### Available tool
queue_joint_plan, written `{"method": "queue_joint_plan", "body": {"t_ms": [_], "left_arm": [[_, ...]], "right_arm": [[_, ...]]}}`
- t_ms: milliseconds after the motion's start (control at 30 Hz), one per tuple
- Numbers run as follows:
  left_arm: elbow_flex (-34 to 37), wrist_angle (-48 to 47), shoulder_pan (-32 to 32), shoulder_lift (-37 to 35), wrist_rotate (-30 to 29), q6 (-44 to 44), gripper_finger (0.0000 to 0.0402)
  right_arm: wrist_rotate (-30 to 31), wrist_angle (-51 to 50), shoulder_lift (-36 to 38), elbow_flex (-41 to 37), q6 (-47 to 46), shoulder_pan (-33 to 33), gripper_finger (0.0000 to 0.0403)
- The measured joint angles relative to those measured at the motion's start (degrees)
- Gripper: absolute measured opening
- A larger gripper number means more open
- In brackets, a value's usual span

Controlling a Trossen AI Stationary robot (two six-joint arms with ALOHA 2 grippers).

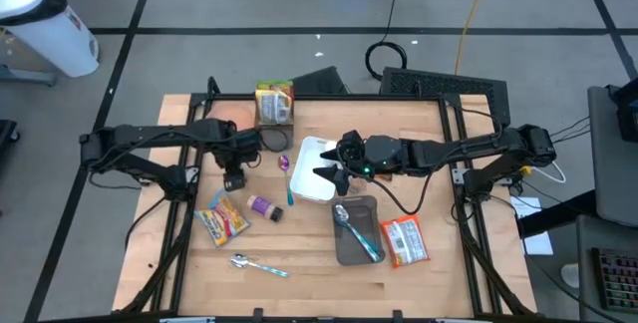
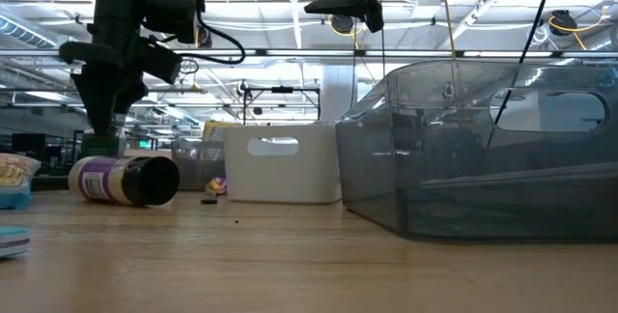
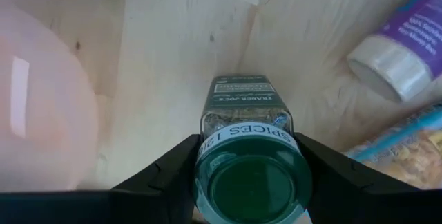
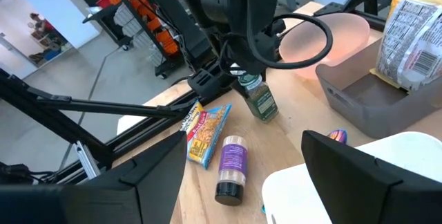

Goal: Pick & Place Food Item
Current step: Put the green seasoning bottle into the white bin

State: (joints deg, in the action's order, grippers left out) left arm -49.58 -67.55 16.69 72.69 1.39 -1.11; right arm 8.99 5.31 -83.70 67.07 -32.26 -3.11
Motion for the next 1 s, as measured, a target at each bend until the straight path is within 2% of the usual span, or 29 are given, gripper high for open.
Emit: {"method": "queue_joint_plan", "body": {"t_ms": [200,500,767,1000], "left_arm": [[-5.91,-6.03,0.01,-0.01,-0.04,-2.63,0.0209],[-21.36,-11.37,0.00,-0.03,0.51,-6.52,0.0209],[-35.22,-11.80,0.01,0.61,7.43,-7.36,0.0209],[-40.54,-8.26,-2.29,4.25,11.80,-6.17,0.0209]], "right_arm": [[-0.02,-0.01,0.02,0.00,1.39,0.15,0.0279],[-0.02,0.01,0.01,0.00,3.70,0.15,0.0279],[-0.09,0.01,0.00,-0.02,9.17,0.00,0.0279],[-0.07,0.71,0.02,-0.01,13.44,0.15,0.0279]]}}
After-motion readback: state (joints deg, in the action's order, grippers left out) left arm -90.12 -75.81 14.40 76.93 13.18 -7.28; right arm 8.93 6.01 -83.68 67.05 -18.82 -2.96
